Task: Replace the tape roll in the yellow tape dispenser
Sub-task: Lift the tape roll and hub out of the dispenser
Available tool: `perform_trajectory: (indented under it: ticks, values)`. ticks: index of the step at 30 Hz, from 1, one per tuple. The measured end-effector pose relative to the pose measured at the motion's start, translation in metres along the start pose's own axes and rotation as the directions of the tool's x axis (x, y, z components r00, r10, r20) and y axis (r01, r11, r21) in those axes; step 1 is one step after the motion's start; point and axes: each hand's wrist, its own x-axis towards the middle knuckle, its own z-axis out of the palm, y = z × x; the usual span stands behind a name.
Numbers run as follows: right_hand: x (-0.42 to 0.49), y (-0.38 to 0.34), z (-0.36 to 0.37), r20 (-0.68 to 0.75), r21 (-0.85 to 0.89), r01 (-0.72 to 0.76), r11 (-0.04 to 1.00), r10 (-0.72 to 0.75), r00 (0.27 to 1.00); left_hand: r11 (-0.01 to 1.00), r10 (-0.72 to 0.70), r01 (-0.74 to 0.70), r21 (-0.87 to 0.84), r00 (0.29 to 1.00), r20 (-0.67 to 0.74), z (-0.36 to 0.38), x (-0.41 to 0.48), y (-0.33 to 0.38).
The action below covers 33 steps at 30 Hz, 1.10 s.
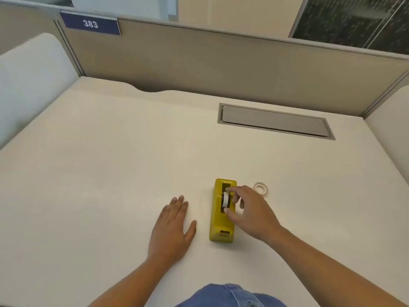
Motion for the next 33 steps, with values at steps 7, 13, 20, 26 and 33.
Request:
perform_trajectory:
  ticks: [7, 13, 20, 26, 33]
  values:
    - [0.016, -0.007, -0.003, 0.086, -0.18, -0.072, 0.981, 0.088, 0.992, 1.0, 0.014, -0.014, 0.008, 0.999, -0.032, 0.0, 0.0, 0.0]
    - [0.025, -0.009, -0.002, 0.078, -0.324, -0.025, 0.946, 0.054, 0.996, 1.0, 0.017, -0.017, 0.015, 0.999, -0.03, 0.0, 0.001, 0.0]
    - [0.031, -0.013, -0.003, 0.106, -0.389, 0.047, 0.92, -0.006, 0.994, 0.999, 0.015, -0.014, 0.033, 0.999, -0.043, 0.001, 0.001, 0.0]
    - [0.034, -0.019, -0.009, 0.129, -0.338, 0.039, 0.94, 0.006, 0.992, 0.999, 0.017, -0.015, 0.036, 0.999, -0.051, 0.002, 0.001, -0.001]
    - [0.035, -0.022, -0.012, 0.154, -0.31, 0.03, 0.95, 0.019, 0.988, 0.999, 0.018, -0.016, 0.041, 0.999, -0.049, 0.002, 0.001, -0.001]
